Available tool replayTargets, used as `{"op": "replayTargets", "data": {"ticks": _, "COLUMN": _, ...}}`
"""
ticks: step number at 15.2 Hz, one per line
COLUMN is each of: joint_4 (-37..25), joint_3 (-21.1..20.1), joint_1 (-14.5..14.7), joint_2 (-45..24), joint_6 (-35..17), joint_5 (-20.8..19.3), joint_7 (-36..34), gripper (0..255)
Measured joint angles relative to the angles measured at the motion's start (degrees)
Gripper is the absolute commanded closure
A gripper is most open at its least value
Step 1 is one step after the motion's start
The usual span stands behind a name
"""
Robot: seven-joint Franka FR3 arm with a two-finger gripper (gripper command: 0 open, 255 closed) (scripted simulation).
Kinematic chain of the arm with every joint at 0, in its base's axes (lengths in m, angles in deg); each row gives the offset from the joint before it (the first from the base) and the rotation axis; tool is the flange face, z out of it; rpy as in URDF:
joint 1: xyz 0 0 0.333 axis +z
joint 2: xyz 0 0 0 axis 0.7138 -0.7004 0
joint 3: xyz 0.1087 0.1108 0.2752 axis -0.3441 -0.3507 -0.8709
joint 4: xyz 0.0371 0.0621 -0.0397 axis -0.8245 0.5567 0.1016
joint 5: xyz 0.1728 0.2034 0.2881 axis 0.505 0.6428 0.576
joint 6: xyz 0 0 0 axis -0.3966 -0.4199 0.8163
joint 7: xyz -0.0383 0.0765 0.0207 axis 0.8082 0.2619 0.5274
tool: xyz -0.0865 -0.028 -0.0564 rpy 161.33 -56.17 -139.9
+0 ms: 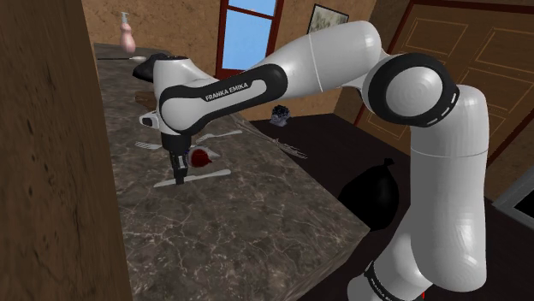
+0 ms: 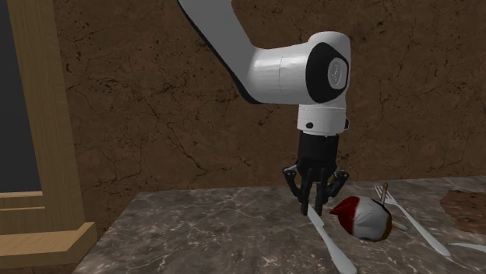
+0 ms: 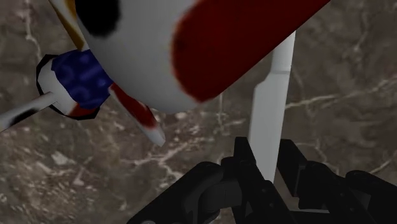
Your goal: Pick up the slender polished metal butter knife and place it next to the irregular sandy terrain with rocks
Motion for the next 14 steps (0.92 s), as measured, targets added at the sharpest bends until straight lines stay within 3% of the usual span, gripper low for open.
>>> {"op": "replayTargets", "data": {"ticks": 5, "joint_4": 0.0, "joint_3": -0.1, "joint_1": 0.0, "joint_2": 0.1, "joint_6": 0.2, "joint_5": 0.1, "joint_7": 0.0, "gripper": 255}}
{"op": "replayTargets", "data": {"ticks": 14, "joint_4": -2.8, "joint_3": -0.5, "joint_1": -0.2, "joint_2": 2.7, "joint_6": 5.6, "joint_5": 0.9, "joint_7": 0.5, "gripper": 255}}
